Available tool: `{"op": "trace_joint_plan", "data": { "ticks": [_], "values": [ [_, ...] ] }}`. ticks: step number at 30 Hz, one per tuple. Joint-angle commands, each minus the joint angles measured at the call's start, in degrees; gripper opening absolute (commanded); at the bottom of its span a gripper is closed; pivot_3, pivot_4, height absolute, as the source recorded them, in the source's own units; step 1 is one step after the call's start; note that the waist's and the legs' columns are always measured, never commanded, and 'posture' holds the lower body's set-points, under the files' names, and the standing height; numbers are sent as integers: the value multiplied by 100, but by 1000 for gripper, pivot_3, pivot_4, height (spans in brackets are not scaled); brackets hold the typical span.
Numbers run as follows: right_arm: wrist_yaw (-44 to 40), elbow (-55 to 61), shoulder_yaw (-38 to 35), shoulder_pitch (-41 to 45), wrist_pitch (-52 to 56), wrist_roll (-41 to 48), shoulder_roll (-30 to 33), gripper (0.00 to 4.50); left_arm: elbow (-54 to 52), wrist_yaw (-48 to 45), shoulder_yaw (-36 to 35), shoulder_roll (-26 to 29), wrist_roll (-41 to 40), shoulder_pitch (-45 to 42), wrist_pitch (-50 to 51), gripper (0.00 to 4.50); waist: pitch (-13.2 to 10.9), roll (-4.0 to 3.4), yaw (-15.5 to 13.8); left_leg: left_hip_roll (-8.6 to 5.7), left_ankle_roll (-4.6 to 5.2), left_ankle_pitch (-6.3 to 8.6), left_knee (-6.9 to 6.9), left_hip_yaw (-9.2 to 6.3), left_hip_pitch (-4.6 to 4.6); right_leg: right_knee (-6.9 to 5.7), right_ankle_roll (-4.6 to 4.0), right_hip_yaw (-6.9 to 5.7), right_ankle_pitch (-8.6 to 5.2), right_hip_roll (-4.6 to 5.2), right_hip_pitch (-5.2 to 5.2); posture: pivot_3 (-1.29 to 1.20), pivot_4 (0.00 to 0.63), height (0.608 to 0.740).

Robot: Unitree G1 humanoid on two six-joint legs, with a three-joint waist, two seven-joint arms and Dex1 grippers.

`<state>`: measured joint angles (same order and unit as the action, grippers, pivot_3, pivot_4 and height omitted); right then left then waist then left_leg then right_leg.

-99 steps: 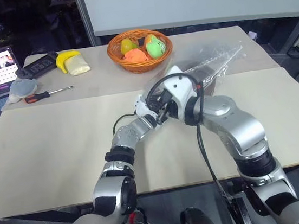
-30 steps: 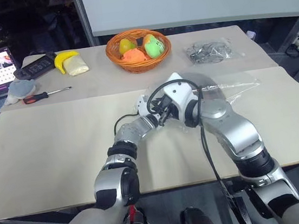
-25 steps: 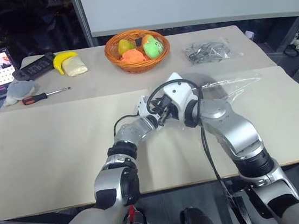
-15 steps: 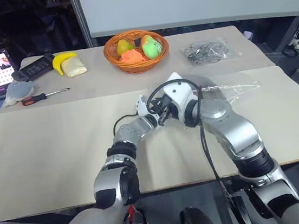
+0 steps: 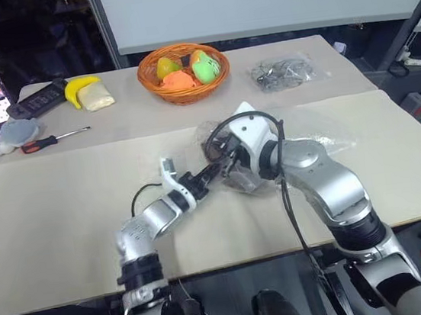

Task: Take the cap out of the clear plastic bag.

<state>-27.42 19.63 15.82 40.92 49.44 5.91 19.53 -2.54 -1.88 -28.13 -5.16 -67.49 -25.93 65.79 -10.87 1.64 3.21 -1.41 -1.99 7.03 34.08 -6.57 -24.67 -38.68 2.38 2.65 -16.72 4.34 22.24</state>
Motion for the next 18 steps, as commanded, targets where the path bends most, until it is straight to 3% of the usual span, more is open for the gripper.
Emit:
{"op": "trace_joint_plan", "data": {
  "ticks": [1, 8, 13, 18],
  "values": [
    [-15, 137, -54, 45, -73, -3, 18, 0, -878, 791, -211, 183, -1570, 307, 55, 8, 0, 0, -38, 0, 0, 0, 2, 0, 1, -1, 0, 0, 0, -1, 0, 0, 150, 740],
    [-66, 144, -42, 9, -96, 8, 49, 0, -1587, 1973, -181, 1214, -4415, 920, -1009, 8, 0, 0, -117, 1, 0, 0, 5, 0, 1, -2, -3, 0, 1, 0, -1, 0, 150, 740],
    [-115, 95, -64, 5, -163, -5, 91, 0, -2410, 1527, -165, 1445, -4551, 1201, -1432, 8, 0, 1, -145, 0, 0, 0, 6, 1, 1, 1, -5, 0, 2, -1, -2, 0, 150, 740],
    [-146, -27, -87, 27, -265, -22, 105, 0, -2731, 1090, 231, 2429, -4551, 1258, -1438, 8, 0, 1, -209, 7, 0, 0, 6, 1, 2, 3, -13, -3, 5, -12, -1, 0, 150, 740]
  ]
}}
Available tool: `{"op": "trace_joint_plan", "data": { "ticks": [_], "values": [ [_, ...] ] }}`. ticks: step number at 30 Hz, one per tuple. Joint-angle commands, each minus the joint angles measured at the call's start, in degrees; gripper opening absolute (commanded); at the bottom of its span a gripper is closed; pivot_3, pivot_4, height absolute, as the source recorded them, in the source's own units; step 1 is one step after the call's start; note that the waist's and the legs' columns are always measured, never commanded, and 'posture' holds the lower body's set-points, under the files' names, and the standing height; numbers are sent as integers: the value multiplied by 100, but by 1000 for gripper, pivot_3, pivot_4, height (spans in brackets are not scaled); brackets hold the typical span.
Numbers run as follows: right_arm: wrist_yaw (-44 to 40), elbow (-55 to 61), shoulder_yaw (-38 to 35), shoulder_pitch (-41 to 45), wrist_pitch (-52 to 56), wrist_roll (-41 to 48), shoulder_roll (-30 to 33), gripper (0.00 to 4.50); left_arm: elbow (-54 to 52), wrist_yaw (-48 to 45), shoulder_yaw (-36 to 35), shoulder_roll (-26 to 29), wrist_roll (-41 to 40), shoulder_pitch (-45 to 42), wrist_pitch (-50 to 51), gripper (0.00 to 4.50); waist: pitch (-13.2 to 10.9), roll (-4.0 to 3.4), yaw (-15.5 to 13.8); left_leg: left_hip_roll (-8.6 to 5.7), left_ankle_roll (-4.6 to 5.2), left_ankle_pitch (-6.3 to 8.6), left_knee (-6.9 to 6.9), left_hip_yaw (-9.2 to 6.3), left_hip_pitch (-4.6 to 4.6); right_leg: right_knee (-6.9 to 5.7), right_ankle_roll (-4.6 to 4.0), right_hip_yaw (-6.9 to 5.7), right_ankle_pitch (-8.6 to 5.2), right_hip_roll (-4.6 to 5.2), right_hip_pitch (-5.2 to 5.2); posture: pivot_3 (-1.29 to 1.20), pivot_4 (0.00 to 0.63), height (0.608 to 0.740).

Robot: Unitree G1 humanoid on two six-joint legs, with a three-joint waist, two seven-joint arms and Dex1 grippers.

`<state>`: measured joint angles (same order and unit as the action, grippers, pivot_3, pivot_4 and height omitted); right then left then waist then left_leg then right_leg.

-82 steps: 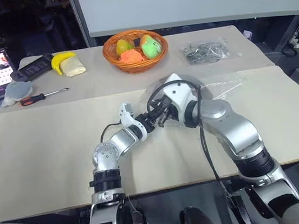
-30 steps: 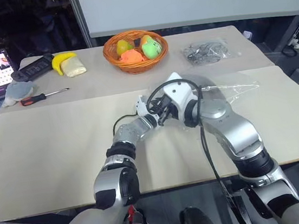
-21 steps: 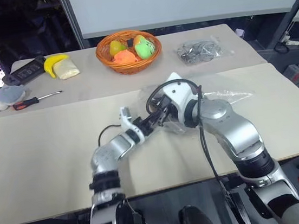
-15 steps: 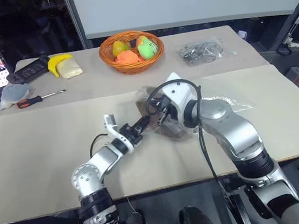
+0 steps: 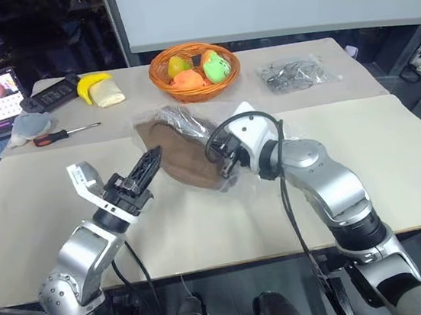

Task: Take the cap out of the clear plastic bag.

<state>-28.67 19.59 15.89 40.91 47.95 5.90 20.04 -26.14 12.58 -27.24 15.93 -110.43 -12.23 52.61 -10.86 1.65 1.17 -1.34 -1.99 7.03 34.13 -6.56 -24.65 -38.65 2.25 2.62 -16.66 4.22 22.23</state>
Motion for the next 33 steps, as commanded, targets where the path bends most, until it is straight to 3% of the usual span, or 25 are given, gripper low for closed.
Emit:
{"op": "trace_joint_plan", "data": {
  "ticks": [1, 4, 10, 15, 22, 26, 30, 33],
  "values": [
    [-24, -36, -93, 31, -129, -24, 57, 0, -356, -362, 192, 401, -257, -111, -168, 8, 0, 0, -14, -1, 0, 0, 0, 0, 1, 0, 0, 0, 0, 1, 0, 0, 150, 740],
    [-25, -155, -55, 77, -209, -35, 5, 0, 183, 635, 606, 41, -257, -681, -580, 8, 0, 0, -51, -2, 0, 0, 0, 1, 2, 7, 0, 1, 0, 3, -3, 0, 150, 740],
    [-70, -285, -18, 144, -315, -76, -64, 0, 124, 809, 958, -824, -257, -1153, -630, 8, 4, 9, -76, -3, 0, -4, 5, 3, -10, 18, 5, -8, 3, 9, -6, 0, 150, 740],
    [-80, -441, 4, 158, -411, -175, -78, 0, -240, -205, 1315, -86, -257, 24, 65, 8, 5, 9, 99, 6, 4, -1, -28, 18, -2, 28, 0, 2, 0, 4, 0, 0, 150, 740],
    [51, -672, -82, 294, -427, -328, -151, 0, -146, -1219, 1311, 844, -257, 2001, 277, 8, 4, 7, 115, 10, 6, 0, -30, 20, 2, 24, -6, 2, -3, 5, 3, 0, 150, 740],
    [101, -813, -80, 354, -437, -414, -160, 0, -359, -1754, 1493, 1025, -257, 2512, 193, 8, 4, 6, 72, 15, 5, 0, -29, 20, 7, 26, -11, -1, -6, 6, 0, 0, 150, 740],
    [78, -877, -95, 378, -468, -420, -151, 0, -700, -2995, 1457, 1350, -257, 2659, 148, 8, 3, 4, 34, 20, 5, 1, -33, 21, 3, 46, -15, -5, -7, 6, 0, 0, 150, 740],
    [55, -891, -97, 383, -459, -406, -133, 0, -991, -3822, 1387, 1965, -257, 2893, 208, 8, 3, 3, 27, 22, 4, 1, -39, 23, 1, 53, -17, -5, -7, 5, 3, 0, 150, 740]
  ]
}}
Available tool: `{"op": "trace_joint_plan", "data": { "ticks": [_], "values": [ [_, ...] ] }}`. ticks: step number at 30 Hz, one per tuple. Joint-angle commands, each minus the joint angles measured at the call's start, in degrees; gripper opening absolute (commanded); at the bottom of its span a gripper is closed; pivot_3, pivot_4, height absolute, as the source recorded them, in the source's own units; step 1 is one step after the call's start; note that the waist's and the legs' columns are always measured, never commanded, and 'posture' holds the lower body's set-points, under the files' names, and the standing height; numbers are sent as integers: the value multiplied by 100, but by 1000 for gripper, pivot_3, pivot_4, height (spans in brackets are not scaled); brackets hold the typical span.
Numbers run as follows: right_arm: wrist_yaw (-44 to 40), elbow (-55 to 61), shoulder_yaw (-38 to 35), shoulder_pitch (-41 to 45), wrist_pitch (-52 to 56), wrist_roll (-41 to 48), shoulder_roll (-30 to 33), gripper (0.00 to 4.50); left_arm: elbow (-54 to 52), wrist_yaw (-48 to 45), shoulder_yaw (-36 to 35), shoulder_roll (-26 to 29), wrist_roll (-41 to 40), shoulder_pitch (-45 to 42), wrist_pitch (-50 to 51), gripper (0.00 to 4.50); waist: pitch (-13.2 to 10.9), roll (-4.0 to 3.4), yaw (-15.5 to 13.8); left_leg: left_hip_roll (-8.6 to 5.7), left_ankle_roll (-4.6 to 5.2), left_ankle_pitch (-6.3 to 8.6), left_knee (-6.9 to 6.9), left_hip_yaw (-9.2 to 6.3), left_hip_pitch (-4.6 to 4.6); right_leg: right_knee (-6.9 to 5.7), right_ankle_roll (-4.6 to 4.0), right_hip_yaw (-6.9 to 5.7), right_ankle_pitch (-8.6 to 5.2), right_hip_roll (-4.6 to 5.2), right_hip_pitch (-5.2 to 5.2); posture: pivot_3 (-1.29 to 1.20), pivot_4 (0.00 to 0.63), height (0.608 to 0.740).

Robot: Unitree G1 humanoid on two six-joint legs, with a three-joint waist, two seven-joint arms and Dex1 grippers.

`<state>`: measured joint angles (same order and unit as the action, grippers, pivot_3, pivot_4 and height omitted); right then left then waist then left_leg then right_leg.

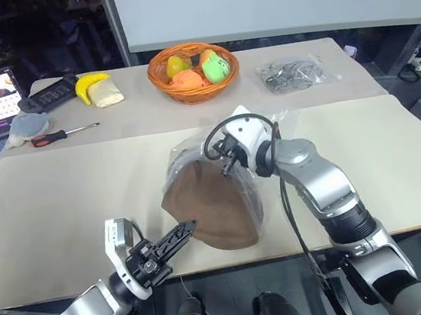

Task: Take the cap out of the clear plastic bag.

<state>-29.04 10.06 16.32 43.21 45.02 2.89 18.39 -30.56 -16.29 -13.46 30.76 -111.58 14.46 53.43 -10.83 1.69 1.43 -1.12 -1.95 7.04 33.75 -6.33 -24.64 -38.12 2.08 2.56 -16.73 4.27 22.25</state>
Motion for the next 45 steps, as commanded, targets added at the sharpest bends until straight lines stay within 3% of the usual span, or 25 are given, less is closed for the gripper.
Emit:
{"op": "trace_joint_plan", "data": {
  "ticks": [1, 8, 13, 16, 20, 23, 28, 32, 35, 39, 42, 45],
  "values": [
    [86, 57, -137, 154, -164, -104, 40, 0, -644, -1109, 0, 703, -142, 325, 129, 8, 0, 0, 11, 0, 0, 0, -3, 1, 0, 1, -1, 0, -1, 1, 1, 0, 150, 740],
    [77, 34, -136, 179, -147, -90, 33, 0, -753, -2223, -728, 2058, -142, 1670, 254, 8, -8, -13, 79, 7, -2, 3, -23, 9, 2, 7, -9, 4, -5, 6, 9, 0, 150, 740],
    [69, -35, -142, 191, -174, -103, 16, 0, -792, -3029, -1939, 2668, -142, 1991, 270, 8, -8, -14, 79, 11, -2, 3, -23, 9, 2, 7, -16, -3, -10, 3, 11, 0, 150, 740],
    [67, -91, -137, 208, -206, -100, 4, 0, -617, -3361, -2447, 3024, -142, 1440, -28, 8, -9, -14, 70, 10, -2, 3, -25, 9, 1, 9, -19, -3, -13, 5, 12, 0, 150, 740],
    [63, -198, -127, 238, -278, -101, -30, 0, 338, -3566, -2743, 3392, -142, -807, -172, 8, -11, -16, 0, 17, -3, 3, -24, 9, 0, 7, -19, -18, -13, -4, 13, 0, 150, 740],
    [58, -292, -114, 258, -349, -118, -58, 0, 1273, -2974, -2431, 3045, -142, -3097, 194, 8, -11, -15, -7, 13, -2, 2, -24, 11, 1, 9, -12, -17, -13, -4, 6, 0, 150, 740],
    [49, -374, -108, 278, -425, -153, -113, 0, 1923, -1176, -2283, 1807, -142, -4946, 420, 8, -10, -11, 31, 7, 1, 5, -13, 9, -7, 2, 7, -13, -2, -2, 4, 0, 150, 740],
    [55, -350, -114, 232, -432, -178, -144, 0, 1685, 131, -2031, 903, -142, -4949, 95, 8, -10, -9, 82, 3, 3, 6, 2, 8, -6, -8, 12, -6, 3, 4, 2, 0, 150, 740],
    [62, -315, -131, 196, -416, -185, -130, 0, 1740, 1145, -1514, 641, -86, -4943, -233, 8, -9, -5, 81, 3, 2, 6, 6, 8, -8, -10, 12, -6, 5, 3, 3, 0, 150, 740],
    [98, -248, -204, 156, -351, -176, -101, 0, 2548, 1806, -609, -78, 931, -5281, -628, 8, -8, -5, 36, -3, 3, 5, 8, 6, -6, -13, 13, -3, 5, 4, 0, 0, 150, 740],
    [114, -218, -199, 111, -348, -195, -89, 0, 3981, 1888, -407, -562, 2130, -5614, -1220, 8, -8, -4, -38, -5, 2, 4, 12, 6, -7, -13, 16, -4, 7, -1, -1, 0, 150, 740],
    [133, -126, -209, 103, -295, -214, -67, 0, 5317, 2074, -478, -664, 3173, -5614, -1663, 8, -7, -3, 27, -4, 2, 4, 9, 9, -6, -13, 15, 1, 8, -5, 3, 0, 150, 740]
  ]
}}
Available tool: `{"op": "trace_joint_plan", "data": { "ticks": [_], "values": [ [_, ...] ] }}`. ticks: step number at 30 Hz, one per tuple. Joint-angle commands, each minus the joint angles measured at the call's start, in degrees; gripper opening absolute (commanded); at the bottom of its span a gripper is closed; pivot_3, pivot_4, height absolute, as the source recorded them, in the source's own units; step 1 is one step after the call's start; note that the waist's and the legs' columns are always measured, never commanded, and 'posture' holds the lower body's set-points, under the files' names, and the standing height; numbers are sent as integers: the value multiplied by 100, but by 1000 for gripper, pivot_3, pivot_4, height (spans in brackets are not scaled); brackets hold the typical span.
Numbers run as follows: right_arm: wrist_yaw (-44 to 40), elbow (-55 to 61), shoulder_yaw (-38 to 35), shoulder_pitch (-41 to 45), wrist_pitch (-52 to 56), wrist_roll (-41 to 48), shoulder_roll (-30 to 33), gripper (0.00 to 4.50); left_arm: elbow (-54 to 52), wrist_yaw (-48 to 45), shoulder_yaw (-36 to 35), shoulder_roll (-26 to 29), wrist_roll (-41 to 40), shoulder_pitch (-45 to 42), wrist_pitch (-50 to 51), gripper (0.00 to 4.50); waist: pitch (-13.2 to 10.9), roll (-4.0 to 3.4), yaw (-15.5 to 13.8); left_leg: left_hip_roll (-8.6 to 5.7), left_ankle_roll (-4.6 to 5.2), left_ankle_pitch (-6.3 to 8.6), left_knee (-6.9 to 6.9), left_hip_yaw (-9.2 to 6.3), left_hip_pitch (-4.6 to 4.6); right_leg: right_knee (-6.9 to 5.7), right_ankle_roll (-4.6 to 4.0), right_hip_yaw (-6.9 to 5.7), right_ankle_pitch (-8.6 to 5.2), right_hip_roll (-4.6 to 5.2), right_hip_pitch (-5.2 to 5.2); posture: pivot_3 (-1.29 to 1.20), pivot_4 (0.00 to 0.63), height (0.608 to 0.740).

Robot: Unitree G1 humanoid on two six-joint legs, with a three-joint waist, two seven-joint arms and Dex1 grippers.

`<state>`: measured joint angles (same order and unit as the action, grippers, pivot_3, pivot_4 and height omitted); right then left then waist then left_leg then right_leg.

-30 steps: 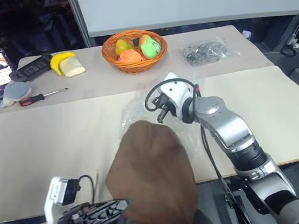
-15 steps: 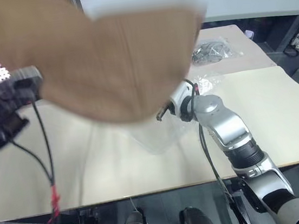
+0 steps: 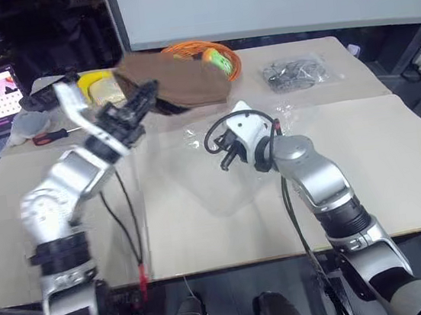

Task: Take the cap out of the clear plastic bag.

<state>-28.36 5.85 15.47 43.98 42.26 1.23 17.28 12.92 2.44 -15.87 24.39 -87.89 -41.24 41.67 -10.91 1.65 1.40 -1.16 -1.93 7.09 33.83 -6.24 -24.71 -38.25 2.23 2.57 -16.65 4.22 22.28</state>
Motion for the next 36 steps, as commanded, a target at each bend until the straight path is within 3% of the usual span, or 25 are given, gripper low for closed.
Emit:
{"op": "trace_joint_plan", "data": {
  "ticks": [1, 3, 6, 13, 19, 20, 23, 26, 31, 36],
  "values": [
    [70, 343, -146, 19, 9, -44, 62, 0, 1152, -39, -231, 30, 1084, 108, -556, 8, 0, 0, 83, -1, 0, 0, -3, 1, 0, 0, 0, 2, 0, 1, 1, 0, 150, 740],
    [78, 421, -160, -5, 59, -48, 106, 0, 1701, 94, -512, 37, 1208, 337, -436, 8, 0, 0, 127, 1, 0, 0, -8, 1, -6, 5, 0, 3, 0, 2, 11, 0, 150, 740],
    [78, 543, -200, -73, 185, -26, 182, 0, 1819, -122, -341, 241, 1609, 868, 334, 8, 1, 0, 136, 0, 0, 0, -7, 1, -8, 4, 0, 2, -1, 5, 11, 0, 150, 740],
    [71, 550, -234, -154, 222, -46, 346, 0, 1260, -270, -502, 136, 1790, 1353, 1141, 8, 17, -1, 109, -2, 0, 1, -2, 1, 34, -1, 2, 0, 0, 11, -28, 0, 150, 740],
    [173, 161, -214, -330, -82, -78, 290, 0, 990, -196, -860, -144, 1775, 1247, 1272, 2169, 23, 4, 99, -3, 0, 1, -4, 2, 31, -2, 2, 1, 0, 12, -25, 0, 150, 740],
    [225, 42, -235, -381, -192, -100, 276, 625, 934, -212, -895, -176, 1788, 1251, 1287, 2543, 24, 5, 89, -3, 0, 1, -4, 2, 31, -2, 2, 1, 0, 12, -25, 0, 150, 740],
    [266, -289, -238, -504, -479, -183, 327, 1577, 744, -346, -949, -211, 1881, 1309, 1319, 3678, 25, 5, 80, -6, 0, 1, -2, 2, 30, -2, 3, 1, 1, 14, -27, 0, 150, 740],
    [264, -495, -304, -550, -634, -207, 375, 2511, 628, -392, -1034, -230, 1896, 1372, 1386, 4496, 25, 4, 89, -5, 0, 1, -2, 2, 32, -3, 3, 1, 1, 13, -27, 0, 150, 740],
    [99, -554, -275, -566, -755, -208, 528, 4308, 495, -329, -1176, -279, 1886, 1467, 1465, 4500, 25, 5, 106, -4, 0, 1, -2, 4, 32, -7, 3, 3, 1, 12, -25, 0, 150, 740],
    [-615, -296, -199, -594, -745, 37, 780, 4467, -82, -343, -1306, -298, 1620, 1810, 1767, 4500, 25, 5, 119, -3, 0, 1, -4, 5, 31, -4, 3, 4, 1, 12, -25, 0, 150, 740]
  ]
}}
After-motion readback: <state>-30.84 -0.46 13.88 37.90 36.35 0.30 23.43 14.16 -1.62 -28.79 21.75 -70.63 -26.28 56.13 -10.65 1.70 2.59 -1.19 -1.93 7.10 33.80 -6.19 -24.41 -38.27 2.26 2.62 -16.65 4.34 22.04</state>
